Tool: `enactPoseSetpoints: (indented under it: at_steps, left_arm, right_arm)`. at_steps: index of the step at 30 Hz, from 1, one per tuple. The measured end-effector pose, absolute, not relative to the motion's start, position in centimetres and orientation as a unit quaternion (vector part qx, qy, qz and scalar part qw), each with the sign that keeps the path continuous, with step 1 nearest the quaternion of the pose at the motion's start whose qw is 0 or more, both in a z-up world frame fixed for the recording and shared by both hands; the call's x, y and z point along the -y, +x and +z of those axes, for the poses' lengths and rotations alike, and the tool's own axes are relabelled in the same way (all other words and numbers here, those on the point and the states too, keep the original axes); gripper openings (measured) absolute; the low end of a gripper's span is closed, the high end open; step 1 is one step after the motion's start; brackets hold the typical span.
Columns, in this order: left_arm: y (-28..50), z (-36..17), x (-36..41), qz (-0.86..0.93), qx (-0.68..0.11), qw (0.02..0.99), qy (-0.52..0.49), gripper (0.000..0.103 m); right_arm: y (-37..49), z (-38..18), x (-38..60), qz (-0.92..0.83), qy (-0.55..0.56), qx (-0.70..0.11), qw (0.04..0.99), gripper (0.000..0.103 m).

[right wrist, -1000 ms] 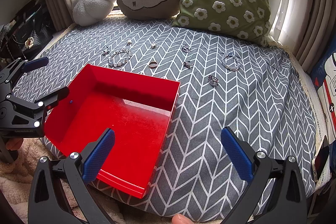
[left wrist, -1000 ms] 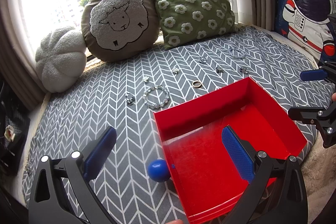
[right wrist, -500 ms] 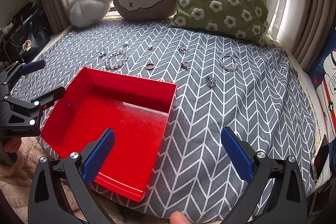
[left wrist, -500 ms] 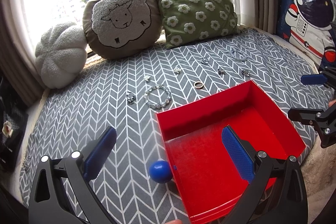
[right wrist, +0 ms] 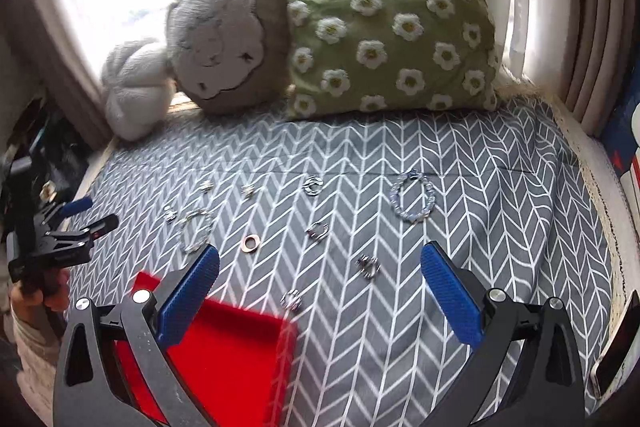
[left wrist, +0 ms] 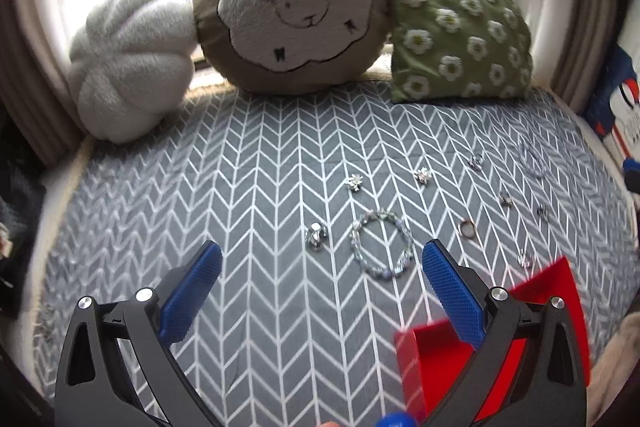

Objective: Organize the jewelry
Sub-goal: 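Grasp a silver ring with the left tool while the right tool grasps the light blue beaded bracelet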

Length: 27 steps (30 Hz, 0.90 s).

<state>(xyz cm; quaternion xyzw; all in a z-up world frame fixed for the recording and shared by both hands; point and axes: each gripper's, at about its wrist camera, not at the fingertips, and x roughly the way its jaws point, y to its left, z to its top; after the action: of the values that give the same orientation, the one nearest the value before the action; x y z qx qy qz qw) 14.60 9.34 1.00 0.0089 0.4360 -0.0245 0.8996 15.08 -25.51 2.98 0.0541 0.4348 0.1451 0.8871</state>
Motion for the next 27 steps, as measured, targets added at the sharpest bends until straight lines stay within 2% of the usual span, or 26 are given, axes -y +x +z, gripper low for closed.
enactPoseSetpoints:
  at_steps: [4, 6, 8, 15, 20, 23, 27]
  left_arm:
    - [17.8, -1.0, -11.0, -0.017, -0.469, 0.882, -0.03, 0.096]
    - [18.7, -1.8, -10.8, 0.004, -0.474, 0.881, -0.003, 0.096]
    - [19.2, -2.6, -10.3, 0.02, -0.475, 0.879, 0.03, 0.096]
    - [20.3, -4.8, -8.7, 0.012, -0.477, 0.876, 0.069, 0.096]
    - [21.0, -6.1, -8.6, 0.037, -0.472, 0.875, 0.099, 0.096]
    - [21.2, -6.6, -8.5, 0.049, -0.474, 0.872, 0.113, 0.096]
    - [21.7, -6.8, -9.4, 0.042, -0.485, 0.87, 0.084, 0.096]
  right_arm:
    - [19.9, 0.3, 26.0, 0.122, 0.059, -0.477, 0.868, 0.097]
    - [21.6, -1.1, 26.1, 0.114, 0.061, -0.493, 0.86, 0.091]
    - [22.5, -1.8, 26.0, 0.116, 0.046, -0.497, 0.859, 0.082]
    - [25.1, -4.0, 25.3, 0.117, 0.019, -0.495, 0.861, 0.082]
    - [26.8, -6.5, 24.9, 0.111, 0.003, -0.521, 0.846, 0.064]
    - [27.4, -7.6, 25.0, 0.107, 0.002, -0.53, 0.841, 0.062]
    - [27.8, -8.4, 25.3, 0.097, 0.005, -0.532, 0.841, 0.062]
